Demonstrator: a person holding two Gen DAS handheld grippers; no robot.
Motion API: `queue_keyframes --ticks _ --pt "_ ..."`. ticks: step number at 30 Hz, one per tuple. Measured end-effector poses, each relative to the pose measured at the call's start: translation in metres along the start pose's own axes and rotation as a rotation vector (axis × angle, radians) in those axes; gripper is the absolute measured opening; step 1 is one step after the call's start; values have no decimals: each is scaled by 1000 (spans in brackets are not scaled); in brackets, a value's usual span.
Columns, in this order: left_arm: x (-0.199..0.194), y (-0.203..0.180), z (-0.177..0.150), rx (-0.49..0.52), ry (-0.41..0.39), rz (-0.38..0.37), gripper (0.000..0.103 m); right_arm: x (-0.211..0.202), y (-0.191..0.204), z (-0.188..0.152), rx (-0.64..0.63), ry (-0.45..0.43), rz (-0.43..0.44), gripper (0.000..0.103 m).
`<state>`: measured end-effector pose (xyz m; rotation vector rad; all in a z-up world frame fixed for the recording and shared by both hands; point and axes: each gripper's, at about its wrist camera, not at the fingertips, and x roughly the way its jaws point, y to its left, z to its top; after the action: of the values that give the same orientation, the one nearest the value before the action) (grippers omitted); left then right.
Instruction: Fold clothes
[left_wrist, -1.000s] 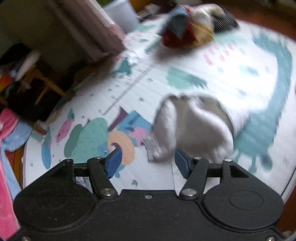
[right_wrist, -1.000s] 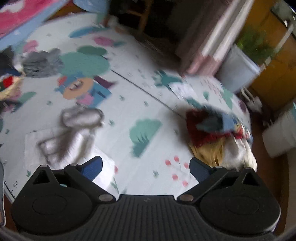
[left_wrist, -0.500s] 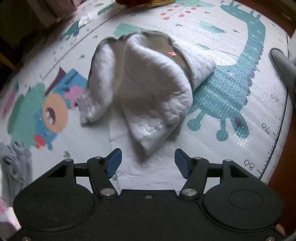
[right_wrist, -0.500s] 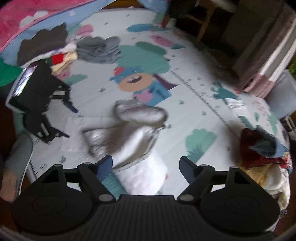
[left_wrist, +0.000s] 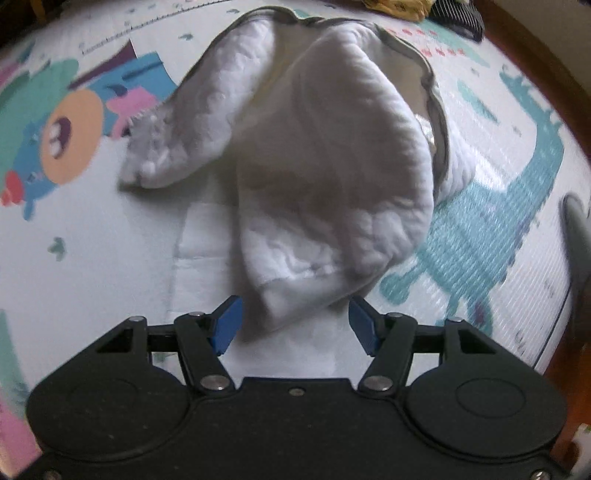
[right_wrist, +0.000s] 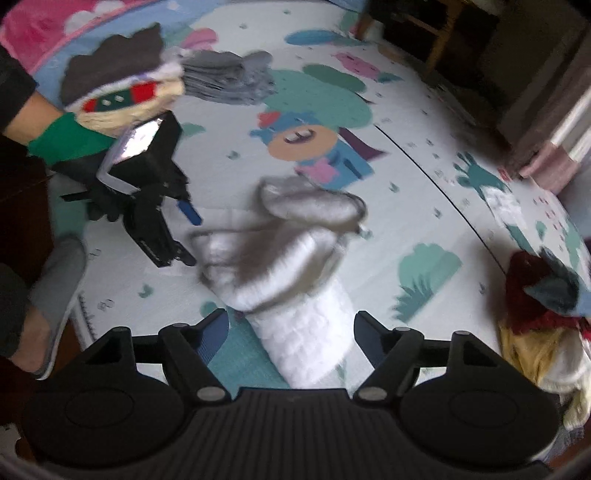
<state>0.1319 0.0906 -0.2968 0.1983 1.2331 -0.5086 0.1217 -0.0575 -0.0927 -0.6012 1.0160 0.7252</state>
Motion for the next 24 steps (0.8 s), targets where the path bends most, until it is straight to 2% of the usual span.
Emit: queue_keyframes --ticks 3,4,5,8,11,13,14,16,18,24 --pt "11 -1 5 -30 17 -20 62 8 -5 -9 26 27 8 70" --pt "14 -2 6 -34 28 -29 58 11 -6 -11 31 36 9 66" --pt "15 -3 8 -33 42 -46 37 13 -6 -13 37 46 9 65" --pt "11 -14 12 42 56 -40 2 18 -9 -18 49 65 13 64" --pt "-4 -26 19 109 41 -37 2 16 -10 -18 61 65 18 61" --pt "-20 -36 24 141 20 -34 1 12 -13 -17 81 57 39 45" --pt "-28 -43 26 157 12 -30 1 9 -15 -17 103 49 56 43" --pt "-41 -56 29 179 5 -15 1 1 -19 -16 127 36 55 42" --pt "-48 -64 27 185 10 1 1 -8 -19 -14 121 17 10 42" --pt "-74 -84 16 184 -19 -70 0 -34 0 -30 72 -62 -95 42"
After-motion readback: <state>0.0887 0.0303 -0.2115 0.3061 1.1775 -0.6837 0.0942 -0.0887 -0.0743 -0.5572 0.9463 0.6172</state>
